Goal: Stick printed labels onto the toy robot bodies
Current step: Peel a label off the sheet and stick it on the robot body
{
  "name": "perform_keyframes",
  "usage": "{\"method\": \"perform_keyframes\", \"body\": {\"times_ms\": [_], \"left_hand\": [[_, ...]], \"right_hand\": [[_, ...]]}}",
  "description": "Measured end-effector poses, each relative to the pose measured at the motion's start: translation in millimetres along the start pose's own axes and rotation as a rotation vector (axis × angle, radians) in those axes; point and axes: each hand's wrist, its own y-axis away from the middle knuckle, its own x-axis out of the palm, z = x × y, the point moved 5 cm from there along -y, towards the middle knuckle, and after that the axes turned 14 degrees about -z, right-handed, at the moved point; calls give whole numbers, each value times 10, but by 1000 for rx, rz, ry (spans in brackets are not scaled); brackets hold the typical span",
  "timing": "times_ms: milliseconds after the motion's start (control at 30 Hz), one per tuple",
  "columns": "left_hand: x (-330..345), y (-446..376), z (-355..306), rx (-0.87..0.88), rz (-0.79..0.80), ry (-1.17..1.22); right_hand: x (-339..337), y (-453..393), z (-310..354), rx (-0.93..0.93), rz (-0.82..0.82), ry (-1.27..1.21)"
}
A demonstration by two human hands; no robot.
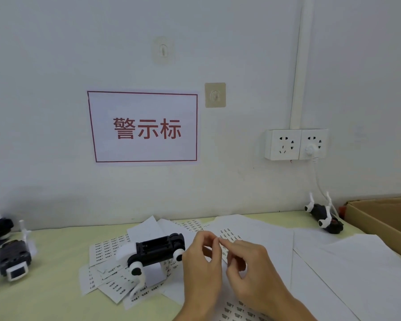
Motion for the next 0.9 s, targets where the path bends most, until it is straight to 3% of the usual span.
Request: {"method": "perform_keyframes", "body": {"times_ms": [533, 700, 800, 900], "left_hand": [[53, 11, -56, 17, 105, 8], [91, 21, 12, -63, 169, -40], [104, 5, 71, -124, 200, -45], [146, 33, 58, -135, 282, -49]], "right_hand": [[21, -2, -107, 76, -41, -29], [-43, -21, -353, 428, -170, -239], [-58, -26, -472, 611, -110, -408], [-71, -26, -526, 675, -80, -500]]}}
